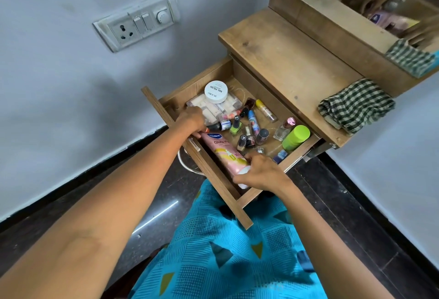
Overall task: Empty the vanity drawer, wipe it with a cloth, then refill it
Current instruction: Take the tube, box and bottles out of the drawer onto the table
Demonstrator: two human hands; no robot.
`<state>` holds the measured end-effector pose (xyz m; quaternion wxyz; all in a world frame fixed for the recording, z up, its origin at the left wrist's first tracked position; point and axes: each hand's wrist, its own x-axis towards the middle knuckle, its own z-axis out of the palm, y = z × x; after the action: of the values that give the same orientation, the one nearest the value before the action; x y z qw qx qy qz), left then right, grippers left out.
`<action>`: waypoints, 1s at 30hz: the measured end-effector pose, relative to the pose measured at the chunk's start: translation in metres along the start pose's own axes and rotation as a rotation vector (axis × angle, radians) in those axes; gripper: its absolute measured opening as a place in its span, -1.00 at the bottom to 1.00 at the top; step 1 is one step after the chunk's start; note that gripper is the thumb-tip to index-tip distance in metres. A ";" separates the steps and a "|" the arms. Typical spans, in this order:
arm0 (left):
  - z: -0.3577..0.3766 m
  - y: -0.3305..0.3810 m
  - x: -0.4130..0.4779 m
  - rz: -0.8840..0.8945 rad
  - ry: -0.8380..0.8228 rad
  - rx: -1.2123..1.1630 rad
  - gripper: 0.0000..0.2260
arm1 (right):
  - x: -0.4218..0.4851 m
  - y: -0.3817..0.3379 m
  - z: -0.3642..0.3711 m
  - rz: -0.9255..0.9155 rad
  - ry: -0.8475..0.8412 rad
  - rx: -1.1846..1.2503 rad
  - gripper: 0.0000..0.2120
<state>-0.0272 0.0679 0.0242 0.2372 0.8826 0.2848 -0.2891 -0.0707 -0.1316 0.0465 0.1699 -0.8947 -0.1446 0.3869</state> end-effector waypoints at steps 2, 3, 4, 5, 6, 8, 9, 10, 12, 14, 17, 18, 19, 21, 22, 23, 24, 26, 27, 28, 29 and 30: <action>-0.001 0.001 -0.003 -0.004 0.012 -0.057 -0.68 | -0.003 0.002 -0.004 -0.012 0.009 0.071 -0.34; -0.002 0.002 -0.004 -0.006 0.019 -0.074 -0.68 | -0.004 0.003 -0.006 -0.019 0.018 0.095 -0.34; -0.002 0.002 -0.006 -0.006 0.023 -0.084 -0.68 | -0.006 0.005 -0.007 -0.028 0.031 0.113 -0.34; -0.002 0.003 -0.008 -0.004 0.030 -0.097 -0.68 | -0.008 0.006 -0.008 -0.039 0.044 0.129 -0.35; -0.002 0.003 -0.009 -0.003 0.035 -0.116 -0.67 | -0.010 0.009 -0.008 -0.047 0.055 0.147 -0.35; -0.002 0.003 -0.012 -0.005 0.037 -0.167 -0.67 | -0.016 0.012 -0.009 -0.067 0.065 0.188 -0.35; -0.003 0.003 -0.015 -0.009 0.030 -0.197 -0.69 | -0.021 0.014 -0.010 -0.080 0.073 0.212 -0.36; -0.004 0.003 -0.019 -0.016 0.020 -0.241 -0.73 | -0.024 0.015 -0.010 -0.091 0.086 0.244 -0.37; -0.007 0.001 -0.029 -0.009 0.007 -0.346 -0.79 | -0.032 0.017 -0.012 -0.111 0.127 0.309 -0.37; -0.011 0.000 -0.038 0.009 0.034 -0.454 -0.79 | -0.038 0.019 -0.013 -0.134 0.187 0.331 -0.38; -0.021 0.001 -0.050 0.039 0.100 -0.584 -0.73 | -0.043 0.020 -0.016 -0.159 0.282 0.373 -0.38; -0.024 0.003 -0.054 0.058 0.122 -0.633 -0.74 | -0.045 0.021 -0.018 -0.170 0.311 0.380 -0.38; -0.027 0.006 -0.058 0.080 0.139 -0.687 -0.78 | -0.046 0.020 -0.021 -0.180 0.340 0.382 -0.37; -0.033 0.013 -0.062 0.127 0.198 -0.815 -0.92 | -0.048 0.020 -0.029 -0.202 0.403 0.398 -0.37; -0.034 0.017 -0.063 0.155 0.225 -0.878 -0.88 | -0.048 0.021 -0.034 -0.210 0.440 0.409 -0.37; -0.035 0.024 -0.064 0.189 0.251 -0.953 -0.87 | -0.047 0.021 -0.039 -0.213 0.478 0.417 -0.37; -0.036 0.031 -0.063 0.224 0.277 -1.018 -0.92 | -0.045 0.022 -0.045 -0.212 0.515 0.425 -0.36; -0.037 0.048 -0.060 0.267 0.324 -1.137 -0.79 | -0.040 0.024 -0.057 -0.213 0.581 0.449 -0.36; -0.038 0.057 -0.059 0.282 0.341 -1.200 -0.69 | -0.037 0.025 -0.064 -0.217 0.618 0.454 -0.36; -0.039 0.067 -0.058 0.283 0.354 -1.261 -0.64 | -0.034 0.026 -0.072 -0.217 0.655 0.449 -0.37; -0.039 0.077 -0.056 0.288 0.356 -1.323 -0.61 | -0.031 0.027 -0.080 -0.214 0.695 0.441 -0.38; -0.038 0.087 -0.055 0.289 0.338 -1.379 -0.61 | -0.027 0.028 -0.087 -0.211 0.734 0.432 -0.38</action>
<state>0.0058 0.0066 0.1091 0.7286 0.5936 0.3155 0.1311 -0.0204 -0.1842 0.1083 0.4319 -0.8971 -0.0810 0.0451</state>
